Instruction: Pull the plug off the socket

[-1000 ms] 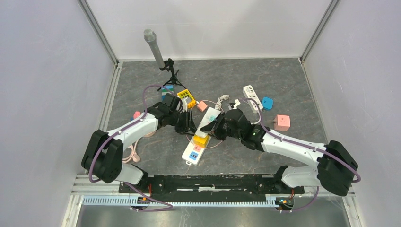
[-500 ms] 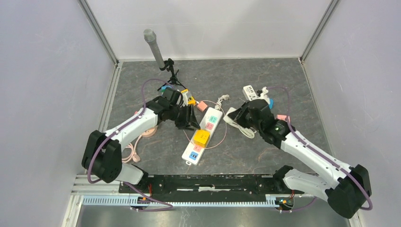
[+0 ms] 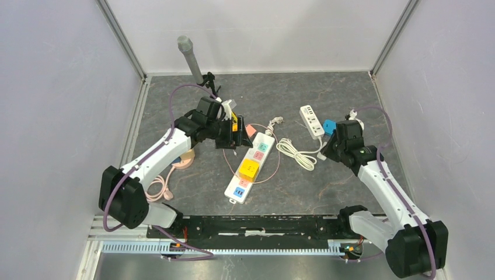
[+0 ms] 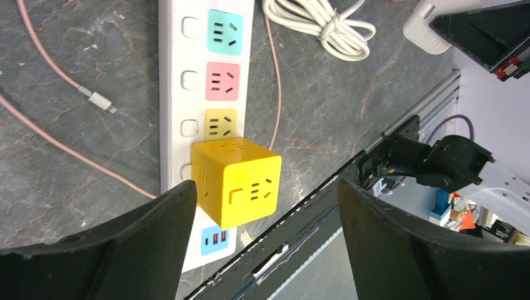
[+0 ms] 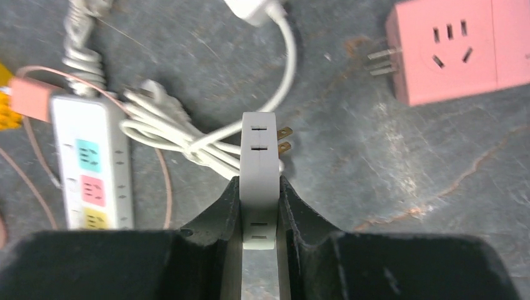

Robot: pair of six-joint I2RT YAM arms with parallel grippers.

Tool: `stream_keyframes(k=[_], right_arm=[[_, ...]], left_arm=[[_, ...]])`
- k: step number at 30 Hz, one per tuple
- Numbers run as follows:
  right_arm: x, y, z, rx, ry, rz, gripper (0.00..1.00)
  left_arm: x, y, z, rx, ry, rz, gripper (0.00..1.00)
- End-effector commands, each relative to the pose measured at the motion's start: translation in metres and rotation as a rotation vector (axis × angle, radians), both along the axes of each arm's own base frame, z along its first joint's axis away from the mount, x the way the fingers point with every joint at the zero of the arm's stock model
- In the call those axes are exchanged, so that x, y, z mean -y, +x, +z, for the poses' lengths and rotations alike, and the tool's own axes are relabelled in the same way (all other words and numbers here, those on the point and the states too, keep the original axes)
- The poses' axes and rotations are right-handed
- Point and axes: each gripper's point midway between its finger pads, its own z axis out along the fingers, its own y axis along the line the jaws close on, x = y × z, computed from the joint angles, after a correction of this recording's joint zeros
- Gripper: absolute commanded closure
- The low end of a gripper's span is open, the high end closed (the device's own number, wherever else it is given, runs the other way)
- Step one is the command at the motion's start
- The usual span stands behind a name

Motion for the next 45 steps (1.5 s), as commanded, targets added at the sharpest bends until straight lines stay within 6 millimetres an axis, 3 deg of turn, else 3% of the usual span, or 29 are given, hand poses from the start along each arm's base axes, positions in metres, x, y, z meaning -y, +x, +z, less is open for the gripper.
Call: stream_keyframes(k=[1,4,11,19,24,32,39,45], right_arm=[[0.012,-0.027,-0.03,-0.104,-0.041,0.071,0.96],[0.011,-0.034,-0.043,-0.124,-0.009,0.093,0.91],[0.001,-0.039,-0.061,-0.125,0.085,0.144,0.79],[0.013,-0.047,-0.074,-0.158,0.069,0.106,0.42],[0.029,-0.041,-0.059,-0.134,-0.01,0.066,0.32],[0.03,-0.029,-0.035,-0.079,-0.021,0.065,0.29],[0.015,-0.015,-0.009,0.039,0.029,0.149,0.23],[-0.024,-0.004,0.022,0.226,0.183,0.303,0.21]], left_arm=[[-0.01,0.0,0.008,0.074,0.039,-0.007,0.09],[-0.014,0.001,0.007,0.088,0.058,0.0,0.0],[-0.015,0.002,0.003,0.075,0.076,-0.001,0.0],[-0.017,0.001,-0.002,0.066,0.093,0.0,0.0],[-0.02,0.0,-0.004,0.066,0.107,0.002,0.0],[-0.025,0.0,-0.009,0.066,0.137,0.007,0.0],[-0.03,0.001,-0.01,0.077,0.167,0.017,0.0],[-0.033,-0.001,-0.01,0.077,0.173,0.022,0.0]])
